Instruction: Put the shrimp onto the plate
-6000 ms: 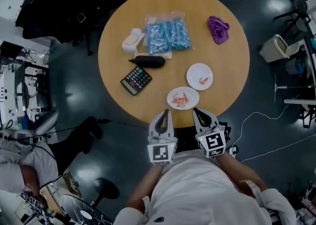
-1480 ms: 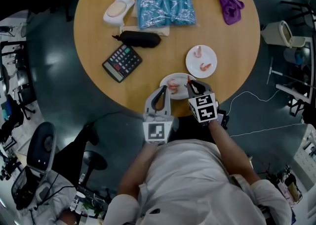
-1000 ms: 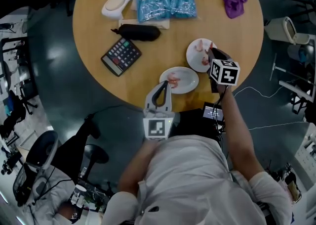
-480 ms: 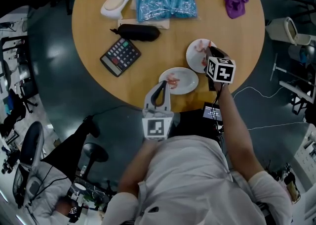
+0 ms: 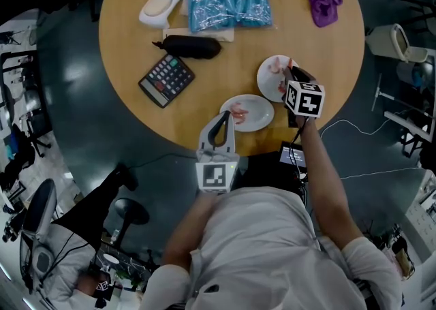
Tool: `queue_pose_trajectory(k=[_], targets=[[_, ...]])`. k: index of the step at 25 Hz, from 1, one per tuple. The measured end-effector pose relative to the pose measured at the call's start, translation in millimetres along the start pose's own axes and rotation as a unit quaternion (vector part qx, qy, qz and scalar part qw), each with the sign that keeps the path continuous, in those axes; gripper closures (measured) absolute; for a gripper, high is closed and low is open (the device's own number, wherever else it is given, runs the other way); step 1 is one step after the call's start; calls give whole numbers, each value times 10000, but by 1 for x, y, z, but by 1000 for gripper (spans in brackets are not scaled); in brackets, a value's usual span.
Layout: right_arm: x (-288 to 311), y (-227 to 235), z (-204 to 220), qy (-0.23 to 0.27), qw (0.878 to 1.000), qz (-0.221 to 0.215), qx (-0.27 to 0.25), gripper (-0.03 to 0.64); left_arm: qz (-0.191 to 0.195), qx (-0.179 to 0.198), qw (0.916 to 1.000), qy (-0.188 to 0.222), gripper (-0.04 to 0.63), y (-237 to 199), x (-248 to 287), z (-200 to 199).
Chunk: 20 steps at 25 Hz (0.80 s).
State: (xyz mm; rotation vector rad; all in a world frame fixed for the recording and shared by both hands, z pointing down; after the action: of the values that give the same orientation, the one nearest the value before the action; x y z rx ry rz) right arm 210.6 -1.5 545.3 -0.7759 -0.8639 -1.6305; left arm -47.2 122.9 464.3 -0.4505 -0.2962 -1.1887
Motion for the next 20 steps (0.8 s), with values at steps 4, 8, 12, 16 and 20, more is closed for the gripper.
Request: queue_pose_trajectory(k=[4, 8, 12, 16, 20], targets=[[-8, 1, -1, 62, 9999, 71, 63, 546, 18, -10, 10000, 13, 588, -3, 0, -3], [-42, -30, 3, 51, 9986, -464, -263, 546, -51, -143, 9999, 63, 588, -7, -4, -8], [-59, -109, 46, -833, 9564, -2158, -1783, 546, -98, -187, 9998, 25, 588, -12, -7, -8], [-51, -140, 81, -1257, 9252, -2362, -2692, 546, -51, -169, 9998, 86, 588, -13, -10, -9], [-40, -145, 85, -1424, 9140, -2340, -2994, 546, -19, -72, 9999, 121, 588, -15, -12, -7]])
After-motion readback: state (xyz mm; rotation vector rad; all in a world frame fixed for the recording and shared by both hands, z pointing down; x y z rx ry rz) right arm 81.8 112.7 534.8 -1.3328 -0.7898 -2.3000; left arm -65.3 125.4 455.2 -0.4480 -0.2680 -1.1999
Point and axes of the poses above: the fingertips, and each gripper's own axes: x forward along the fingers, y to its right, z out of its underside, the point moved 8 cm from there along -x, backward along the fingers, and after that the axes turned 6 degrees about -z, right-handed, at the moved point
